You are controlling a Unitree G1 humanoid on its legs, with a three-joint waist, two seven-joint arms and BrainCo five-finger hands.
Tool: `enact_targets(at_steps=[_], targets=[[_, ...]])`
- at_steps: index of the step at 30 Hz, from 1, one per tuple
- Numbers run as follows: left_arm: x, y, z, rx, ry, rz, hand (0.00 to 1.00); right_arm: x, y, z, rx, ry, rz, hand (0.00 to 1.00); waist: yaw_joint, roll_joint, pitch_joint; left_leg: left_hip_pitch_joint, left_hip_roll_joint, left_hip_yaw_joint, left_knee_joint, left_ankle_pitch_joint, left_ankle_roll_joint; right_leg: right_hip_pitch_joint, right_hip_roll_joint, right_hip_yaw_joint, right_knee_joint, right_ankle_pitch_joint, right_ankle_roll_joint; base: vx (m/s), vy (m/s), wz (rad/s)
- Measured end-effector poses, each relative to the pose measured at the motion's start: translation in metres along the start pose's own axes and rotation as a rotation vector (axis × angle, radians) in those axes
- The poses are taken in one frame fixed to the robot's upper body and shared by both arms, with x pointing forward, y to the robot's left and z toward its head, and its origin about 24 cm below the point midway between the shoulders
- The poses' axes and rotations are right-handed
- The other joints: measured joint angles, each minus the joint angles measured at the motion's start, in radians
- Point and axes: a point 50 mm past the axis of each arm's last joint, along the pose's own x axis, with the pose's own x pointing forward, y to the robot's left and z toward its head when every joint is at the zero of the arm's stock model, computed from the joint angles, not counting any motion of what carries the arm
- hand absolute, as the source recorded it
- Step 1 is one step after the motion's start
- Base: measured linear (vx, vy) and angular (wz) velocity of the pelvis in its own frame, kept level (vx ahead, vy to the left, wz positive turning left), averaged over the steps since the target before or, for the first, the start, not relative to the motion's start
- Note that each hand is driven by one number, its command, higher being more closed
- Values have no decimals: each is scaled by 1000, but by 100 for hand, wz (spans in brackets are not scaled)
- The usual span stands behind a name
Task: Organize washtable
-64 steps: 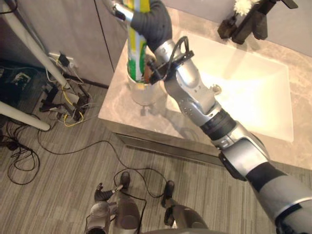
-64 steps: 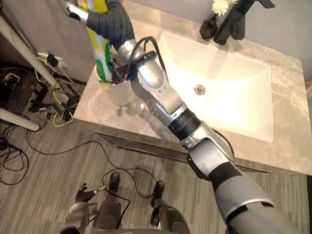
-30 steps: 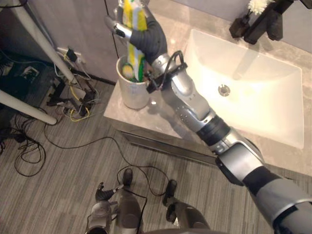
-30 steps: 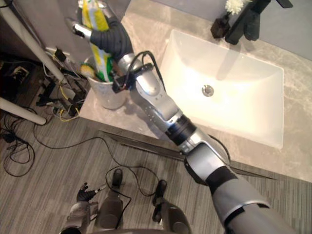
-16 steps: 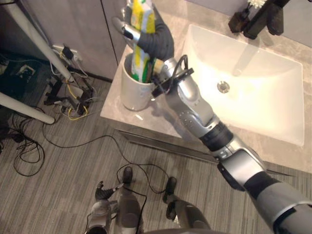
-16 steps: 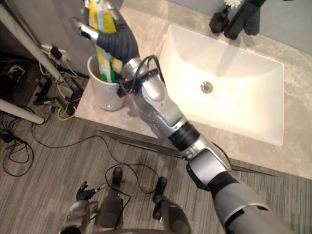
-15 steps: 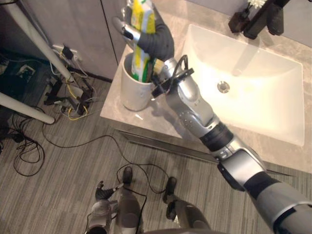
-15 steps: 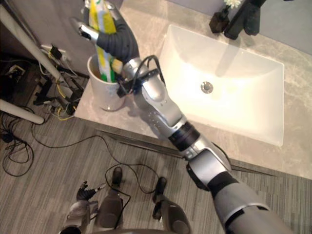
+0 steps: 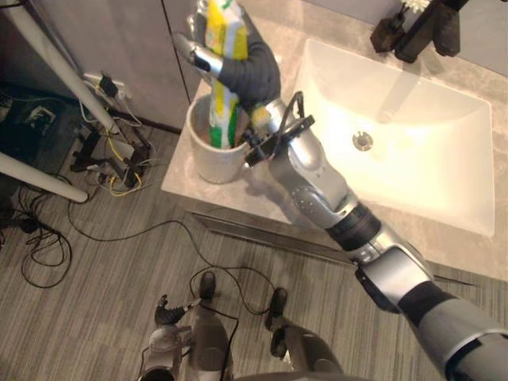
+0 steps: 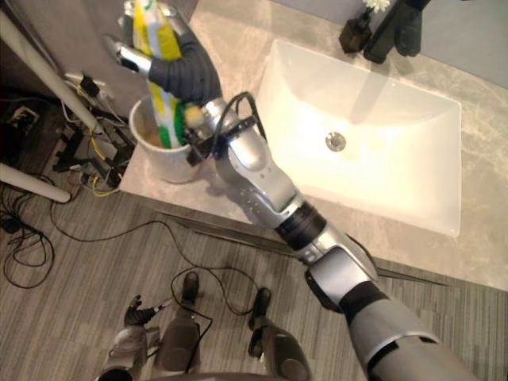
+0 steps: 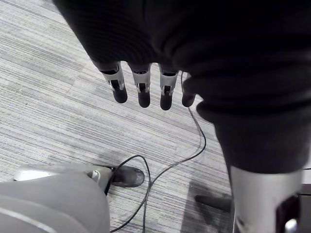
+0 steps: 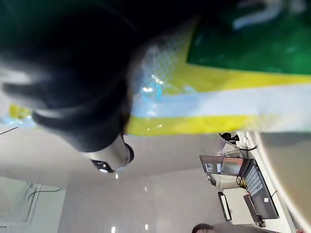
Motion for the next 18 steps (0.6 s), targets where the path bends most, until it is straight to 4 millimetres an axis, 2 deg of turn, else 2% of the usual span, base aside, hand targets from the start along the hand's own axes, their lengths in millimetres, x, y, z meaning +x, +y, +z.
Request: enact_targets(at_steps=[5, 12, 18], targets=[[0, 0, 0, 2, 0, -1, 0, 1, 9, 3, -5, -20, 39, 100, -14, 0, 0, 0, 0, 0, 0, 0, 0, 0, 0, 0, 1, 0, 0, 0, 0, 0], [0, -2, 1, 14, -6, -9, 0, 0, 17, -1, -8, -4, 79, 100, -16, -1, 0, 4, 1, 6, 0, 0, 0, 0, 2, 5, 3, 0, 0, 0, 0, -1], [0, -2, 1, 14, -6, -9, 0, 0, 24, 4, 0, -27, 108, 100, -15, -1, 0, 4, 1, 6, 0, 0, 0, 0, 3, 5, 4, 0, 0, 0, 0, 0]])
